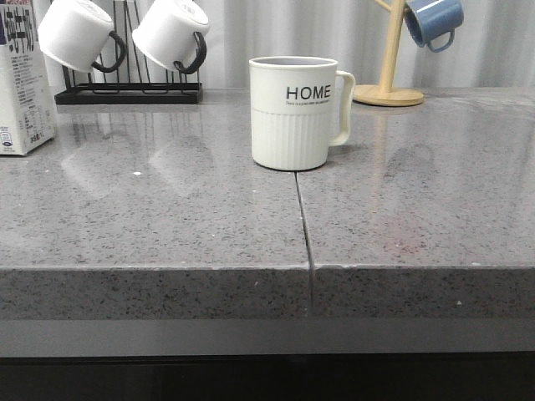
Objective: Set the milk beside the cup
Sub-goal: 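Move the left gripper to the milk carton and close on it, then lift the milk carton and carry it toward the HOME mug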
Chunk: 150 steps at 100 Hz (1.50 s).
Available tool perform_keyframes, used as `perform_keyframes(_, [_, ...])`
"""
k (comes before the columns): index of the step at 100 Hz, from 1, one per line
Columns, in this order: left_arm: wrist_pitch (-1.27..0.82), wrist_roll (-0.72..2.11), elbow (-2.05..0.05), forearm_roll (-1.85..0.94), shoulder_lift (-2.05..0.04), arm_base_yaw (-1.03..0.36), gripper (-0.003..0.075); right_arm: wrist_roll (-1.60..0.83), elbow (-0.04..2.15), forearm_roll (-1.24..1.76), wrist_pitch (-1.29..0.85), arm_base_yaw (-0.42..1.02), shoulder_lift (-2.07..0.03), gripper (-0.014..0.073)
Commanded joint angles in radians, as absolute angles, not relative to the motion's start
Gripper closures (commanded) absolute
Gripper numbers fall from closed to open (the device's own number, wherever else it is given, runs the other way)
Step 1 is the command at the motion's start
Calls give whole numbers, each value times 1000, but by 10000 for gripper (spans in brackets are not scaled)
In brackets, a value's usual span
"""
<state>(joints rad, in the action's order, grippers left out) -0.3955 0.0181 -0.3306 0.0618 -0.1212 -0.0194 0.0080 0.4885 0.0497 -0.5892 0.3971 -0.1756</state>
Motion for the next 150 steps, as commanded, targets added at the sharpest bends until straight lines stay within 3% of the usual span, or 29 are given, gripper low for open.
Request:
perform_keyframes(1, [-337,19,-398,60,-200,-23,741,0,512,47,-517,394,-188,649])
perform_keyframes(12, [-337,19,-426,53,-275,-23,708,0,512,47,-517,394,-188,649])
perform_keyframes(19, [-314,19,-430,48,-320,-23,612,0,512,47,-517,394,-188,649])
perform_keyframes(36, [-227,19,-434,15,-442,-23,160,0,512,47,-517,394,-188,649])
perform_keyframes(45, [-165,19,-440,0,-524,-23,34,0,512,47,-517,394,-188,649])
perform_keyframes(96, [299,19,-510,-18,-966,-77,50,0,512,47,-517,394,-188,649])
perform_keyframes(150, [421,17,-686,-29,-1286,-112,50,0,512,47,-517,394,-188,649])
